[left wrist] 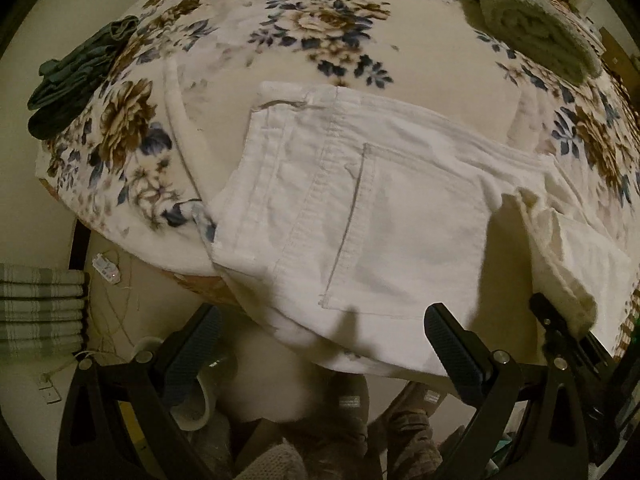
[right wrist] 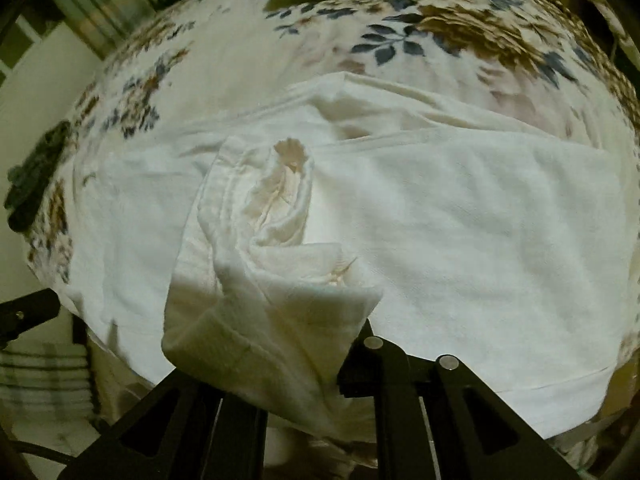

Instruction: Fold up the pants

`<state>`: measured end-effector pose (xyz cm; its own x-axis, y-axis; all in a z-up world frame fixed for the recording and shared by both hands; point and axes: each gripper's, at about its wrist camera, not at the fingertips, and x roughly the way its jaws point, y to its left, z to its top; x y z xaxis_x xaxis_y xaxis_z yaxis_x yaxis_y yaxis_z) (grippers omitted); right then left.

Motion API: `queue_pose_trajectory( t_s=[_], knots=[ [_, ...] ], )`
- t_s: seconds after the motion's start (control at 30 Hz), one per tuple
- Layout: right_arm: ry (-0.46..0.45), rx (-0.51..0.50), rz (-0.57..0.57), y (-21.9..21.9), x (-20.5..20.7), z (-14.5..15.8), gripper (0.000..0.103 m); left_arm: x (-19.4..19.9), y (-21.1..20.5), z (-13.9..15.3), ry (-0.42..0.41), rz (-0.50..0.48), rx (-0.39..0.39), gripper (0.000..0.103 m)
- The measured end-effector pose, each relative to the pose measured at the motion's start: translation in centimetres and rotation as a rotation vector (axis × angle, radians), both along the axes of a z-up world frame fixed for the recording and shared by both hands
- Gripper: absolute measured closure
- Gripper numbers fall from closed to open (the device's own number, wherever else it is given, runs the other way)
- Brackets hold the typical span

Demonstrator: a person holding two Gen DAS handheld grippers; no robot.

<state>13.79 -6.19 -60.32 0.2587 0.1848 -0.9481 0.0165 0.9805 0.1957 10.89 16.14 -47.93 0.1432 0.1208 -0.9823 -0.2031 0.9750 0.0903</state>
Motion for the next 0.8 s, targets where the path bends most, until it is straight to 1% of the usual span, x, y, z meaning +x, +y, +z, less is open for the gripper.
queue_pose_trajectory(
  t_s=[0.03, 0.1, 0.13, 0.2, 0.27, 0.4, 0.47, 0.53, 0.63, 0.7, 0.77, 0.8],
  knots=[
    [0.010, 0.009, 0.001, 0.0, 0.4, 0.2, 0.078, 0.0, -0.2, 0.0, -0.001, -0.004, -0.003, 0.000],
    [0.034, 0.025, 0.005, 0.5, 1.0, 0.4, 0.061, 0.1, -0.7, 0.2, -0.004, -0.012, -0.011, 0.000],
    [0.037, 0.031, 0.010, 0.7, 0.9, 0.4, 0.056, 0.3, -0.9, 0.3, -0.005, -0.016, -0.017, 0.000],
    [0.045, 0.039, 0.020, 1.2, 1.2, 0.9, 0.035, 0.5, -1.4, 0.6, -0.009, -0.026, -0.019, 0.000],
    [0.054, 0.041, 0.022, 1.3, 1.0, 1.3, 0.025, 0.9, -1.9, 0.8, -0.016, -0.036, -0.024, 0.000],
    [0.083, 0.006, -0.017, -0.6, -0.3, 2.6, 0.016, 1.7, -3.1, 1.0, -0.024, -0.053, -0.029, 0.000],
    [0.096, -0.008, -0.051, -2.2, -1.1, 3.3, 0.015, 2.2, -3.9, 0.9, -0.022, -0.064, -0.038, 0.000],
    [0.104, -0.044, -0.074, -3.8, -1.8, 4.0, 0.015, 2.8, -5.2, 0.5, -0.014, -0.088, -0.056, 0.000],
    [0.105, -0.091, -0.089, -5.9, -2.6, 4.8, 0.010, 3.3, -7.4, -0.2, 0.000, -0.126, -0.080, 0.000],
    [0.109, -0.126, -0.102, -7.3, -3.0, 5.3, 0.010, 3.7, -8.9, -1.0, 0.021, -0.144, -0.110, 0.000],
    [0.109, -0.157, -0.115, -8.8, -3.4, 5.7, 0.010, 4.1, -10.1, -1.7, 0.047, -0.143, -0.148, 0.000],
    [0.111, -0.166, -0.123, -9.7, -3.6, 6.0, 0.010, 4.3, -10.8, -2.1, 0.061, -0.136, -0.180, 0.000]
  ],
)
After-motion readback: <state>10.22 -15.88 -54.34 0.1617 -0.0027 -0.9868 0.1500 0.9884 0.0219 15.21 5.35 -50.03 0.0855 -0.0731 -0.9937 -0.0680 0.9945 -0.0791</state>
